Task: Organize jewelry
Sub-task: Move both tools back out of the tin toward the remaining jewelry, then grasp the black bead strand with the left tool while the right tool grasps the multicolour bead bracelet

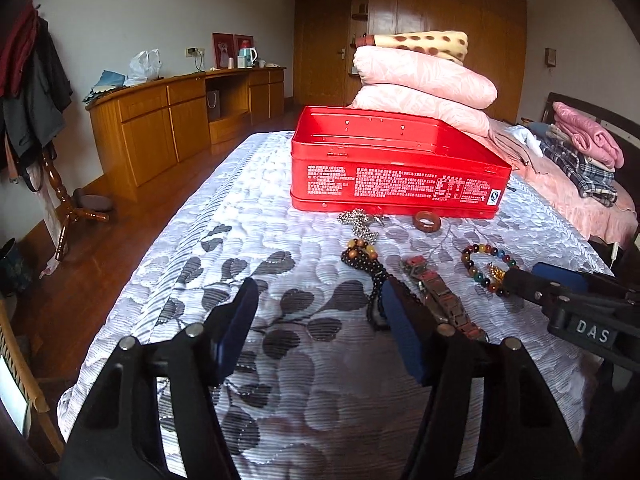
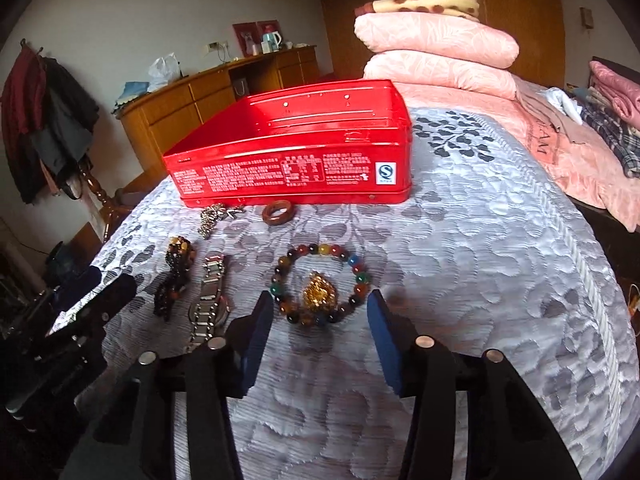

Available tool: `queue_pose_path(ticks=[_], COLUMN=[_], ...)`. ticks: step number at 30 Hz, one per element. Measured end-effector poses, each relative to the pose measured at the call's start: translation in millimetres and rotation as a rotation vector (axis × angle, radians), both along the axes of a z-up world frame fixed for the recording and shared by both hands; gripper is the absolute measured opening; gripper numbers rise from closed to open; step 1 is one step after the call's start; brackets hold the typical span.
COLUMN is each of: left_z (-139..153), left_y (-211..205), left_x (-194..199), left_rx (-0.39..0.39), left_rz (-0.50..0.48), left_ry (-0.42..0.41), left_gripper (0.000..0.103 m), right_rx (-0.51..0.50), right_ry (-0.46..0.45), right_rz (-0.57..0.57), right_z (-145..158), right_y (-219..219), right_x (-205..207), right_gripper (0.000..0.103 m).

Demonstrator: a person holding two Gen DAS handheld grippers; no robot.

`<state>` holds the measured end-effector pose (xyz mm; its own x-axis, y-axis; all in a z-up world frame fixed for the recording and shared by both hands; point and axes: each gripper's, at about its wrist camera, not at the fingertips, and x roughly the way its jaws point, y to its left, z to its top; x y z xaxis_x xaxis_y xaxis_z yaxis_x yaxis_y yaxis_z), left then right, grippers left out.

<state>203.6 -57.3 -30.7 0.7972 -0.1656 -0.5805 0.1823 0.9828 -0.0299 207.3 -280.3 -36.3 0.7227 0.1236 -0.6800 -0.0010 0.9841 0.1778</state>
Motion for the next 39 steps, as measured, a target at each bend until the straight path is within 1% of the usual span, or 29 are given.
queue_pose_path(ticks=[2,6,11,17,21,23,24,28,33,34,35,37,38,39], left_z=[1.2,2.7,0.5,-1.8,-2.2,-1.9,-1.3,0.6,-3.9,-5.8,-7.5,-12.9,-15.1,-15.3], left_y=[-1.3,-3.3,-2.2,0.4,-3.8,-6.7,-8.7,-17.0,-29.4,-31.5,-32.6,-35.2,-34.8,-33.3], left_x=[1.2,3.6,5.9,10.0,12.1,14.1,16.1,22.5,37.5,40.3,42.3,49.4,52.4,53.6], left_rx=[0.000,0.003,-0.009,-0.028,-0.009,-0.009,-0.012,-0.030,-0.024,-0.021,-0.018,-0.022,-0.028,-0.038], left_rz=[-0.004,-0.005,-0.002,-0.007,-0.015,-0.023,-0.028,-0.053,-0.058,-0.058,-0.058,-0.064,-0.059,-0.054], left_ry=[0.000,-0.002,0.008,0.027,0.035,0.041,0.050,0.077,0.141,0.155,0.167,0.212,0.231,0.232], left_gripper=[0.063,0.063,0.063,0.063,0.063,0.065,0.066,0.068,0.067,0.066,0.059,0.049,0.048,0.048], right_rx=[-0.010,-0.020,-0.006,0.016,-0.012,-0.017,-0.019,-0.014,0.024,0.028,0.029,0.029,0.032,0.034], right_ry=[0.021,0.026,0.030,0.073,0.083,0.085,0.085,0.081,0.071,0.067,0.065,0.061,0.059,0.058], right_rz=[0.008,0.012,0.032,0.027,0.023,0.024,0.024,0.011,0.015,0.017,0.017,0.021,0.025,0.026], right_z=[-1.4,-1.1,-2.1,-7.0,-7.9,-8.1,-8.0,-7.3,-6.9,-6.5,-6.4,-6.2,-6.0,-6.1], right_y=[3.1,4.5,4.1,-0.1,3.4,3.7,3.6,1.1,-4.1,-4.5,-4.6,-4.1,-4.0,-3.9], right_x=[5.5,11.2,16.6,21.9,24.5,24.7,24.4,21.9,18.4,17.9,17.5,17.1,16.8,16.9], right_gripper=[0.040,0.038,0.024,0.023,0.023,0.023,0.023,0.016,0.016,0.015,0.015,0.015,0.015,0.015])
